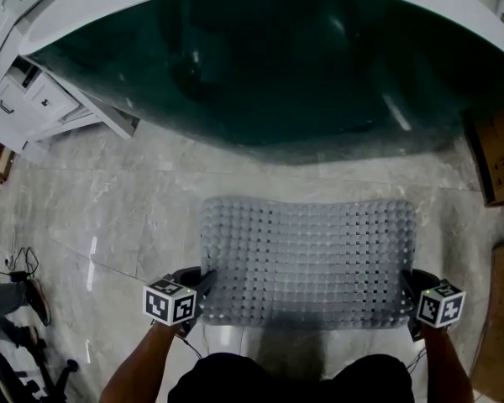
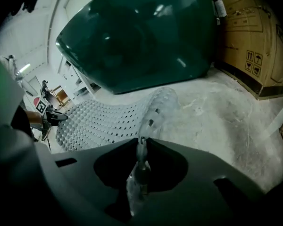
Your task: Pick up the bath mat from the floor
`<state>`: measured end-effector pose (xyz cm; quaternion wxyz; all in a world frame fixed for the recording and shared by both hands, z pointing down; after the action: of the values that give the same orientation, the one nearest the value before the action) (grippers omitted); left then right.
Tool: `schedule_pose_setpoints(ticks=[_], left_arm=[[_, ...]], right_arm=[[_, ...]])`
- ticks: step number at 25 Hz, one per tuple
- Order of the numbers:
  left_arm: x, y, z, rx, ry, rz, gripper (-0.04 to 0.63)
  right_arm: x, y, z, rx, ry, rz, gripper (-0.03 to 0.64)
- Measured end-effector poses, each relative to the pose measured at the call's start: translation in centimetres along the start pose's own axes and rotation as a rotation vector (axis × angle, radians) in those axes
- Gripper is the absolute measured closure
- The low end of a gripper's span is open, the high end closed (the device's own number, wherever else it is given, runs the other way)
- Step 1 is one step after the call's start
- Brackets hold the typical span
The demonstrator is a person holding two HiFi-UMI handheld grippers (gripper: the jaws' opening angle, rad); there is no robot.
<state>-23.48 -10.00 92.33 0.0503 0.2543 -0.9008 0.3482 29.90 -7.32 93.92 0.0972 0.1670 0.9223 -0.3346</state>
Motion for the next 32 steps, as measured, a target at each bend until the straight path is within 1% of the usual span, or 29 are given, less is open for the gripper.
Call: schedule_pose_setpoints(ticks=[6,9,18,26,32], left_arm=[[-1.8,2.1,2.5,-0.021,-0.015,-0.006,0.552],[-2.5,3.7,4.1,-0.041,-0.016,0.004,0.554],[-3.8,10.8,10.4,-0.103,-0.044,0.037,0.554],[-7.6,19.4,17.9,-0.183,-0.049,0.041,0.554],[-10.9,26.6,24.4,-0.26,-0.036,0.069,0.554]], right_arm=[[2.2,1.9,3.0,-0.025,0.021,0.038,0.558],[3.4,3.1,4.9,-0.04,0.024,0.044,0.558],[7.4,8.5,11.1,-0.089,0.015,0.057,0.56],[12.0,15.9,19.6,-0.133,0.021,0.08,0.56],[14.8,22.4,26.4,-0.182,0.018,0.082,0.56]])
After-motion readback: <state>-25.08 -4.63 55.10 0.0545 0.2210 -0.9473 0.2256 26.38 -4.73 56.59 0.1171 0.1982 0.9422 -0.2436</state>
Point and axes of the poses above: the fingertips, and each gripper's own axes: y backward along the fingers, x to its left, z out of its top, the point moved 7 cm from there along y, backward along the fingers, and after that the axes turned 14 degrees about -x, right-handed, at the moved point
